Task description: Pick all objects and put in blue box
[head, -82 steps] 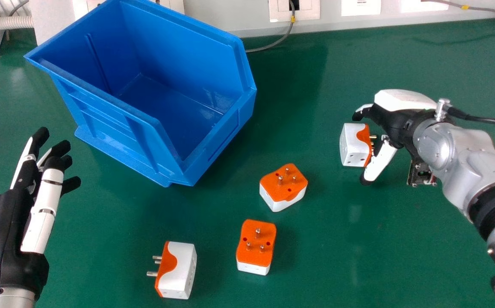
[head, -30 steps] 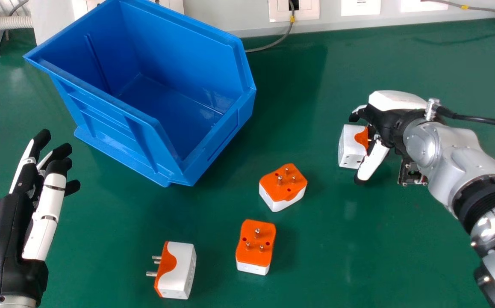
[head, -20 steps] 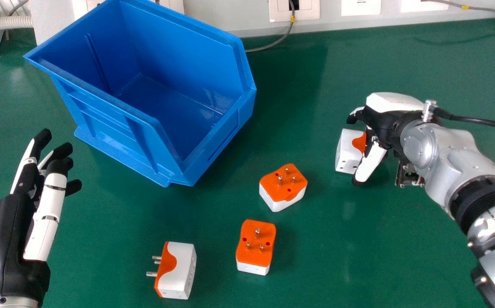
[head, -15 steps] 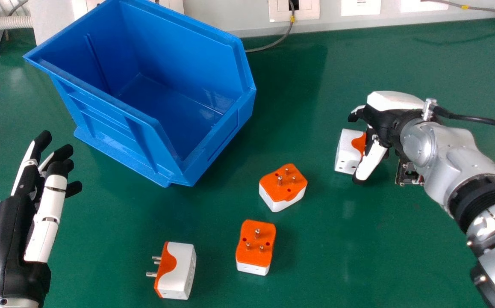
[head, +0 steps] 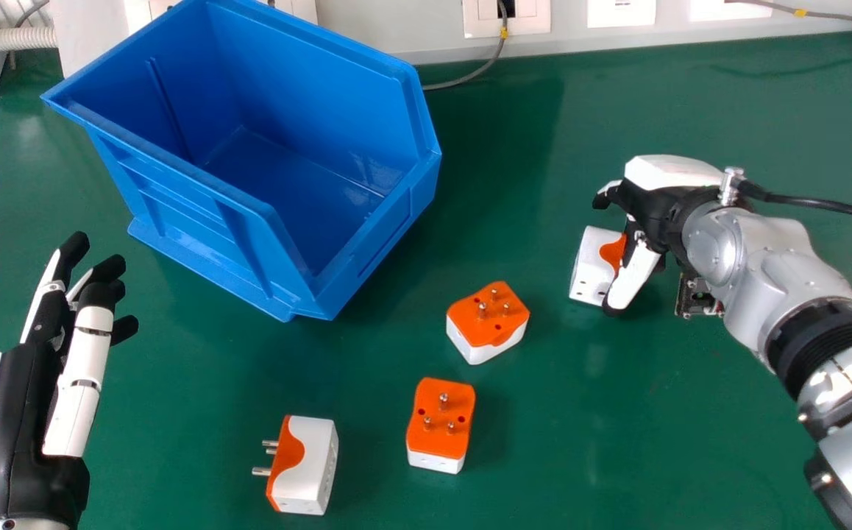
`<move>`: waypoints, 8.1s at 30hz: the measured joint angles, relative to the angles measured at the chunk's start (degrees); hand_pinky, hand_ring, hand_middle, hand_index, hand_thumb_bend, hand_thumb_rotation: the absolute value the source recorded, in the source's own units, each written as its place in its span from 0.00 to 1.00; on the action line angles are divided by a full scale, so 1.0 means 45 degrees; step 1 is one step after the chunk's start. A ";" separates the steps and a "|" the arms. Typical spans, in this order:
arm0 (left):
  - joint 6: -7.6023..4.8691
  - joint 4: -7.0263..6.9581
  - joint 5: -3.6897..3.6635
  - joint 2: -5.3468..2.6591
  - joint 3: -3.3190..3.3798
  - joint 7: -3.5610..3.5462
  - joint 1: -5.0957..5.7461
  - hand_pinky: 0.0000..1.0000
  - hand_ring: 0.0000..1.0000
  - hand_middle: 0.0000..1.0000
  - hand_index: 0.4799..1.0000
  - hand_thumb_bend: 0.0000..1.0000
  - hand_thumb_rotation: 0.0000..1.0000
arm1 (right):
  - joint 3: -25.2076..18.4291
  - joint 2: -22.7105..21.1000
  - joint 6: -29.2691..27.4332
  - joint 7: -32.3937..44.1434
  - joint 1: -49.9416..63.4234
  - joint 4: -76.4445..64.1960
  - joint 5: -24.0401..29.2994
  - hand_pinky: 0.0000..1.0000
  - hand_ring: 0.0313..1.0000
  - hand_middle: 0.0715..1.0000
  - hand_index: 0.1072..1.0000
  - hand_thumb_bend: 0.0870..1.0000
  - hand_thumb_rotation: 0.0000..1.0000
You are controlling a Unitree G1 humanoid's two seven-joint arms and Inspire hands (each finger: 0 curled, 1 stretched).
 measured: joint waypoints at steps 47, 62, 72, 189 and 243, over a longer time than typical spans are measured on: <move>0.0382 -0.0745 0.0101 -0.0063 -0.0227 0.0116 0.0180 0.84 0.91 0.90 0.88 0.31 0.89 | 0.0428 0.0262 0.0020 -0.0200 0.0000 -0.0007 -0.0033 0.78 0.91 0.93 0.87 0.71 0.35; 0.0956 -0.1564 0.0136 -0.0115 -0.0430 0.0336 0.0489 0.84 0.91 0.90 0.88 0.32 0.89 | 0.0639 0.0395 -0.0272 -0.0557 0.0008 0.0123 -0.0320 0.78 0.88 0.90 0.88 0.67 0.28; 0.1502 -0.2303 0.0154 -0.0441 -0.0475 0.0632 0.0757 0.83 0.90 0.89 0.87 0.30 0.89 | 0.0918 0.0485 -0.0749 -0.1585 0.0269 0.0119 -0.0567 0.45 0.51 0.63 0.78 0.58 0.11; 0.0847 -0.0175 0.0443 -0.0319 -0.0570 0.0394 -0.1029 0.83 0.90 0.89 0.85 0.29 0.87 | -0.2799 -0.1018 -0.0680 -0.1298 0.6301 -1.3981 0.0444 0.32 0.40 0.49 0.50 0.44 0.00; 0.1605 -0.1805 0.0648 -0.0901 -0.1067 0.1146 0.0032 0.83 0.90 0.89 0.86 0.26 0.85 | -0.0030 0.5136 -0.2614 -0.5372 -0.3870 0.1067 -0.0852 0.33 0.42 0.52 0.47 0.44 0.00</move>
